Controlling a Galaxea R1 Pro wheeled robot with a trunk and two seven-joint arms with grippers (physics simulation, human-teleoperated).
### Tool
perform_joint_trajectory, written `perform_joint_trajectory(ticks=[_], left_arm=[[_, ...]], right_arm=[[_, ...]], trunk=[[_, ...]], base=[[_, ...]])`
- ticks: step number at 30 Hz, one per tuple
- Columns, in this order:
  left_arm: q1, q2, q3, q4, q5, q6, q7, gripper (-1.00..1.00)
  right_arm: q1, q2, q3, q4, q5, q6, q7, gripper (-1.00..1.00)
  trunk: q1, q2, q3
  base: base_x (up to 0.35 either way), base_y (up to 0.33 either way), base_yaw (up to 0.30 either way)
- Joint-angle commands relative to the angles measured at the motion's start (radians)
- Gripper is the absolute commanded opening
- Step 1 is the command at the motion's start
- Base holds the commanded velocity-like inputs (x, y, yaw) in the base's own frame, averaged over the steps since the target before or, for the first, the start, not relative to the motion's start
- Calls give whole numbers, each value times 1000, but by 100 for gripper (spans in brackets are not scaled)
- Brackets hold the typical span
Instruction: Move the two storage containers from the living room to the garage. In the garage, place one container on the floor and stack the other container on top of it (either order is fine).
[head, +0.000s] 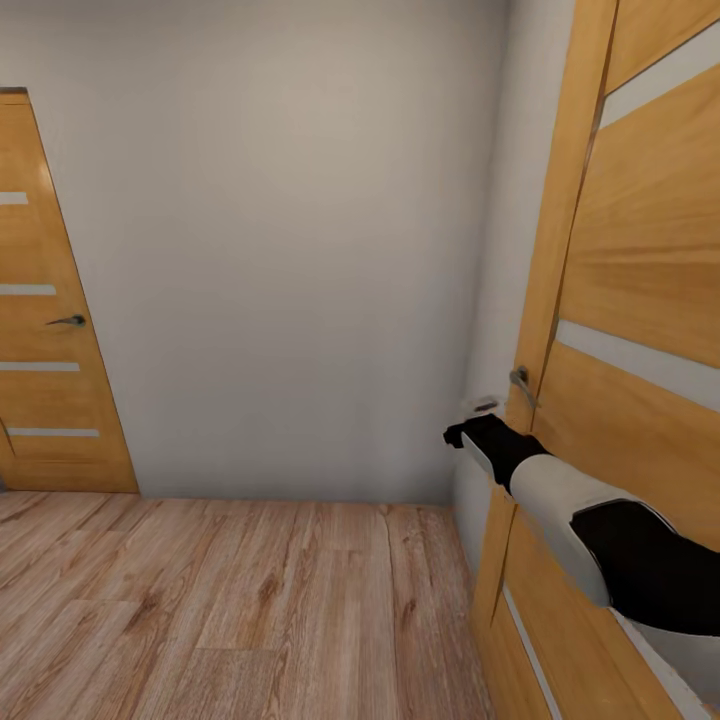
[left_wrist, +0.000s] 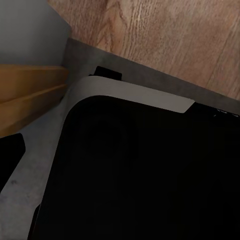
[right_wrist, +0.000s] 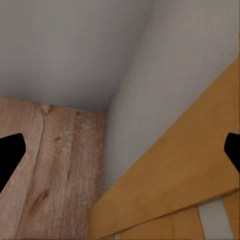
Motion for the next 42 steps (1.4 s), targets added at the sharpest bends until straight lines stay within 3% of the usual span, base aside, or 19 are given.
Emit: perform_joint_trajectory(ticks=[1,7,10,15,19,23,31,36,42], left_arm=[[0,0,6,0,0,-2,0,100],[0,0,6,0,0,-1,0,100],[0,0,6,0,0,-1,0,100],[0,0,6,0,0,-1,0,100],[0,0,6,0,0,-1,0,100],[0,0,6,0,0,-1,0,100],[0,0,7,0,0,-2,0,100],[0,0,8,-1,0,-2,0,100],[0,0,8,-1,0,-2,0,100]], right_arm=[[-1,12,7,0,-4,6,-4,100],[-1,82,6,6,-6,3,-3,100],[-1,98,5,22,-7,-4,2,100],[1,108,4,97,-9,-38,6,100],[26,109,4,162,-25,-107,7,100],[108,104,3,192,-45,-156,18,100],[434,98,5,204,-53,-234,59,100],[520,95,5,205,-61,-252,64,100],[595,67,5,206,-64,-285,66,100]], trunk=[[0,-1,-1],[0,-1,-1],[0,-1,-1],[0,-1,-1],[0,-1,-1],[0,-1,-1],[0,-1,-1],[0,-1,-1],[0,-1,-1]], base=[[0,0,0],[0,0,0],[0,0,0],[0,0,0],[0,0,0],[0,0,0],[0,0,0],[0,0,0],[0,0,0]])
